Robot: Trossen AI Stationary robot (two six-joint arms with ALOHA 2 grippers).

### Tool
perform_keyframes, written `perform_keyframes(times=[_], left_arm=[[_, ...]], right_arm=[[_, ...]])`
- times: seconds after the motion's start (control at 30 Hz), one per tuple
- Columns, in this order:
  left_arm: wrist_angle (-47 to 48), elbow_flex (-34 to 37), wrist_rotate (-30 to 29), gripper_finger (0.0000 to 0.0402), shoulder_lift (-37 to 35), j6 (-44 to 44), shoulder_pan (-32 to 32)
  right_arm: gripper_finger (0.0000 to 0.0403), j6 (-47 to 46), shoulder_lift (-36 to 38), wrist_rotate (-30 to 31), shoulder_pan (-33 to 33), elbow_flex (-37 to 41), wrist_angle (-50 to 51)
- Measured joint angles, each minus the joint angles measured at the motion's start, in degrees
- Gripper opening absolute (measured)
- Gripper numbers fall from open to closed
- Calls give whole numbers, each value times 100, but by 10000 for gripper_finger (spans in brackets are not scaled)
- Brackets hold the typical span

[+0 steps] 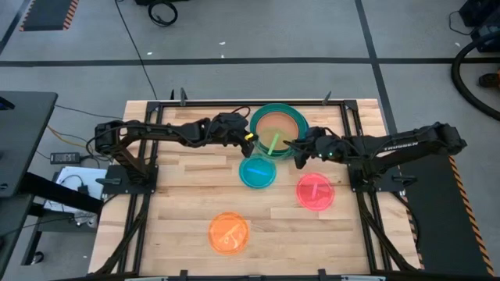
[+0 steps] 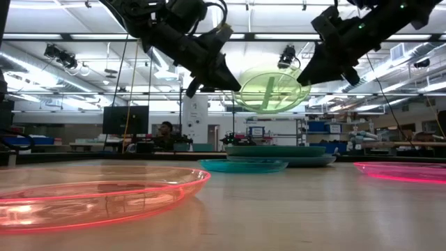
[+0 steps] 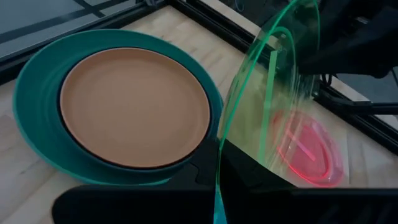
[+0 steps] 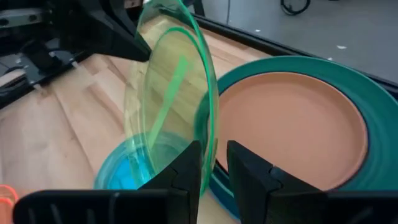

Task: Stack plastic plates
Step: Stack the light green plate on top of the brown plate

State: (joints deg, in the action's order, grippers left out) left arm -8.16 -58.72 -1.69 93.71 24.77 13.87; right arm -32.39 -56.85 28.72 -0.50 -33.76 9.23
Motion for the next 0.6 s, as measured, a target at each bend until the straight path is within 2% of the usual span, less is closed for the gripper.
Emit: perform_keyframes(times=[0.2, 0.47, 0.6], left_arm=[[-27, 0, 2, 14, 0, -1, 0], [38, 11, -52, 14, 2, -22, 11], [39, 11, -48, 15, 4, -196, 11]], right_arm=[[69, 287, -245, -31, 103, 2, -528], [11, 530, -535, -68, 110, 2, -831], [11, 533, -535, -101, 111, 2, -833]])
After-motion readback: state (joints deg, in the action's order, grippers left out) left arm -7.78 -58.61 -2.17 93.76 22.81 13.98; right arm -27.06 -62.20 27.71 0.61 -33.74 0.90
